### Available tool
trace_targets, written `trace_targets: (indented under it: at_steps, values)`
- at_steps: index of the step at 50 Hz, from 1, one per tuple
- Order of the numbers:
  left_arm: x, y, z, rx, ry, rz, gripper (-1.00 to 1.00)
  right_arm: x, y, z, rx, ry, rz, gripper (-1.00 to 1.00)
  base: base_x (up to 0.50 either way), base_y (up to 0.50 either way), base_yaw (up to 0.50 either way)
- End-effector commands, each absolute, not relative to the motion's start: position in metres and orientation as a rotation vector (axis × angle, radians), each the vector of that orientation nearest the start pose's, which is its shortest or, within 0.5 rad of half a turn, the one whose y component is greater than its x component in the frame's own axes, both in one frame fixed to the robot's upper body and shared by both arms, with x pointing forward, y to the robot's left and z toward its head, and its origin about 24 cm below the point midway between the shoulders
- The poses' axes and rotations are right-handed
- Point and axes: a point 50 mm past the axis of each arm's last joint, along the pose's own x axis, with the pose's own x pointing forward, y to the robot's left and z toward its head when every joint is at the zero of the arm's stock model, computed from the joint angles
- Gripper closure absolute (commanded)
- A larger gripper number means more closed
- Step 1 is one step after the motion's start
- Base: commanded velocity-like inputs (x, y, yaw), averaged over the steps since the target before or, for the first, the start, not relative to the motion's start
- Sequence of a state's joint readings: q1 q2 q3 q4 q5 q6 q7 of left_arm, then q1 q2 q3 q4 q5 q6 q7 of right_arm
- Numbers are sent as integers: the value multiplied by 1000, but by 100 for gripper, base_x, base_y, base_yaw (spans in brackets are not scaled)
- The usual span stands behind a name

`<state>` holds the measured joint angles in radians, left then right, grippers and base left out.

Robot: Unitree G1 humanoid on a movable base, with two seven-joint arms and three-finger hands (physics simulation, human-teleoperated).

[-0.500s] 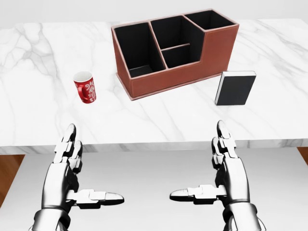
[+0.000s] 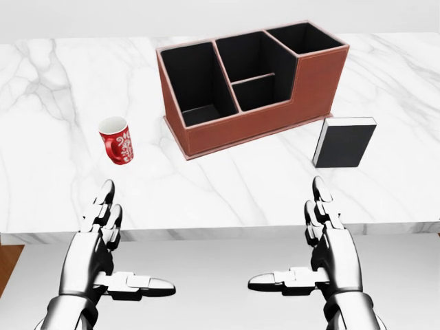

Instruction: Pick up the book and place it in the left compartment of the caddy.

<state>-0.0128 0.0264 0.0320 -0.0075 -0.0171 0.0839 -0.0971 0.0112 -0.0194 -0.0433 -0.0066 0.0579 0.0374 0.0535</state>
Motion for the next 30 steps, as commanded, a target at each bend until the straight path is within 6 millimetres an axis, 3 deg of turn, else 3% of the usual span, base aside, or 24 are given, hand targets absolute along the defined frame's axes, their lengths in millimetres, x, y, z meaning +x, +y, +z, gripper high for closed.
trace_targets:
  at_steps: [1, 30]
  values:
    - [255, 155, 39, 10, 59, -91, -100, 251, -160, 37, 24, 41, 24, -100, 50, 0, 0]
    - [253, 152, 39, 23, 47, -117, -100, 256, -157, 29, -6, 73, 33, -100, 50, 0, 0]
